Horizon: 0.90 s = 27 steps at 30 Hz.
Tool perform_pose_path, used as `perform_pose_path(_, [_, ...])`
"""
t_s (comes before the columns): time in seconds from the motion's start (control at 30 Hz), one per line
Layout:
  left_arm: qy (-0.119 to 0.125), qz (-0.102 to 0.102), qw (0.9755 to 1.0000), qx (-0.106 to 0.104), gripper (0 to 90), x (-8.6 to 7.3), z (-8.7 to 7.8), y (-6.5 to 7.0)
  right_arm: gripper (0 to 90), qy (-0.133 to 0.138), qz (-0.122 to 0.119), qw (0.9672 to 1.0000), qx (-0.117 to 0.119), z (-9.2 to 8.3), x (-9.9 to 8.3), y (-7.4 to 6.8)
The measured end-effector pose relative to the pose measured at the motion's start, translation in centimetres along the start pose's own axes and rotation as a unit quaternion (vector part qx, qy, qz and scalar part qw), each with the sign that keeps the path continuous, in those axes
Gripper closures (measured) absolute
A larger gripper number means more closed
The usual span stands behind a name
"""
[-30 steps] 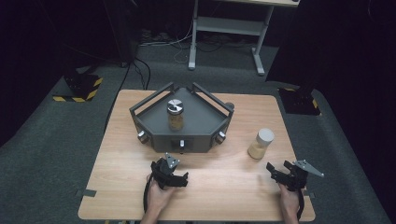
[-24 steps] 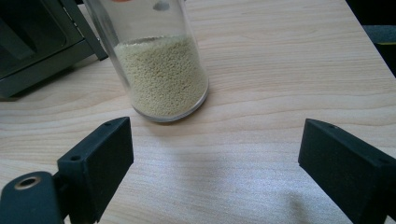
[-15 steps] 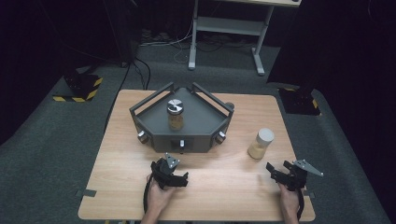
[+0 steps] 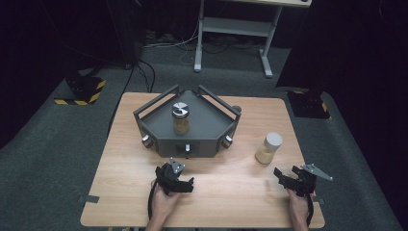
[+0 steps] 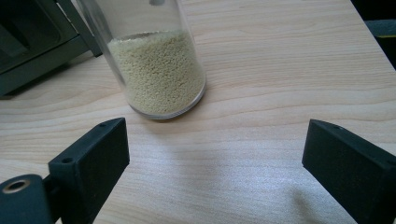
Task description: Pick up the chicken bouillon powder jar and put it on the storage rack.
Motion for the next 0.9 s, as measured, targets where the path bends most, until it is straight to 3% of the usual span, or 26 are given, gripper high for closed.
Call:
perform_pose_path(0.1, [0.0, 0.0, 1.0, 0.0, 2.6, 0.0, 0.0, 0.0, 6.1, -0.007, -0.004, 1.0, 0.002, 0.1, 0.1, -0.1])
perform_pose_path(0.3, [0.0, 0.0, 1.0, 0.0, 2.6, 0.0, 0.0, 0.0, 6.0, -0.031, -0.044, 0.9985, 0.009, 0.6, 0.7, -1.2])
perform_pose_path(0.63, [0.0, -0.001, 1.0, 0.0, 2.8, 0.0, 0.0, 0.0, 6.4, -0.032, -0.083, 0.9958, 0.019, 1.8, 3.1, -3.4])
perform_pose_path(0.9, [0.0, -0.001, 1.0, 0.0, 2.8, 0.0, 0.0, 0.0, 7.7, -0.029, -0.093, 0.9951, 0.014, 3.3, 5.1, -4.6])
Point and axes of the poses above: each handheld gripper's, and its own axes: z roughly forward along the jaws, x roughly out of its top, y roughly to its right, the point moved 7 cm from there along z, roughly forward along the jaws, and after that the axes turned 1 degree about z, right-handed, at the moved point
